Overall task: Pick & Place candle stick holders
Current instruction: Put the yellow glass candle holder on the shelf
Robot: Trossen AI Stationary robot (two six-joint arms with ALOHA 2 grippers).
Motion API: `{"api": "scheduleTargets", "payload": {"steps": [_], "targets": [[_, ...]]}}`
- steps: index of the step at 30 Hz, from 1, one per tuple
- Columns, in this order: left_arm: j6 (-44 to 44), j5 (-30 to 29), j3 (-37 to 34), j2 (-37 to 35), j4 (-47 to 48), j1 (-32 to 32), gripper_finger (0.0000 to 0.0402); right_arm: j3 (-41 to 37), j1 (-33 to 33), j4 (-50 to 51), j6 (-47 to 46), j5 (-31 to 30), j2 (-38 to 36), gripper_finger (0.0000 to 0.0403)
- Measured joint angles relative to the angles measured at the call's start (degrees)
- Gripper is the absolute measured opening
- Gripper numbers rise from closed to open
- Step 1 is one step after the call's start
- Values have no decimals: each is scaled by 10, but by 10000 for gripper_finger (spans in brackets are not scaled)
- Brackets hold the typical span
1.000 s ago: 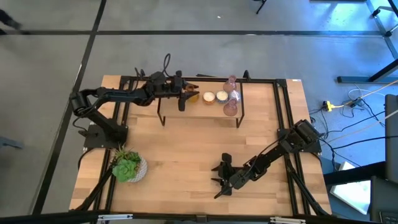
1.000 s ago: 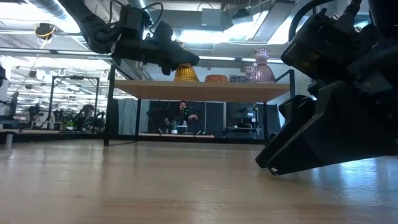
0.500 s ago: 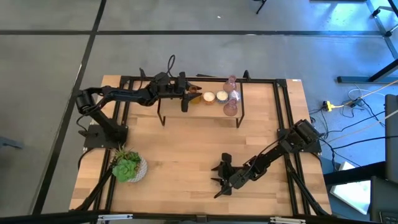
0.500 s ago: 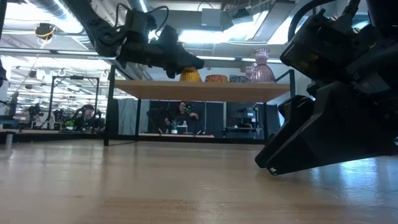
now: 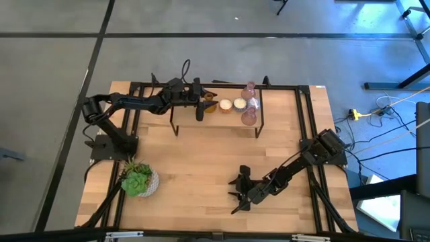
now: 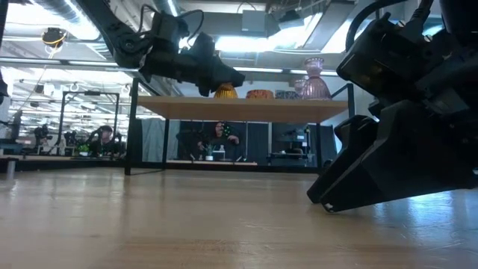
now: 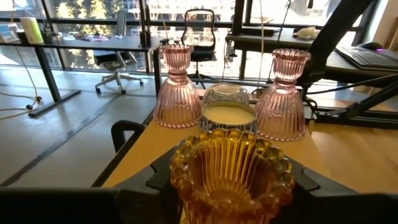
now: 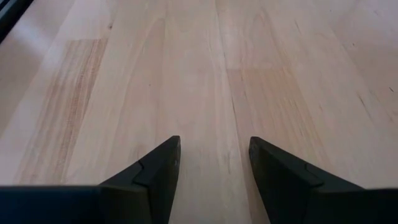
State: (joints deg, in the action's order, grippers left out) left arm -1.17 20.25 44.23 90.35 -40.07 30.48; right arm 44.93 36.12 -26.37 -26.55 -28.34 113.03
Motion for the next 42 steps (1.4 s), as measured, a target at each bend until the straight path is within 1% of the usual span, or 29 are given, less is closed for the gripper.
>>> {"api": "scheduleTargets", "payload": {"steps": [27, 42], "targets": [[4, 0, 0, 0, -22, -5, 169, 0, 0, 0, 0, 0, 0, 197], [5, 4, 31, 6, -13, -12, 169, 0, 0, -1, 0, 0, 0, 197]]}}
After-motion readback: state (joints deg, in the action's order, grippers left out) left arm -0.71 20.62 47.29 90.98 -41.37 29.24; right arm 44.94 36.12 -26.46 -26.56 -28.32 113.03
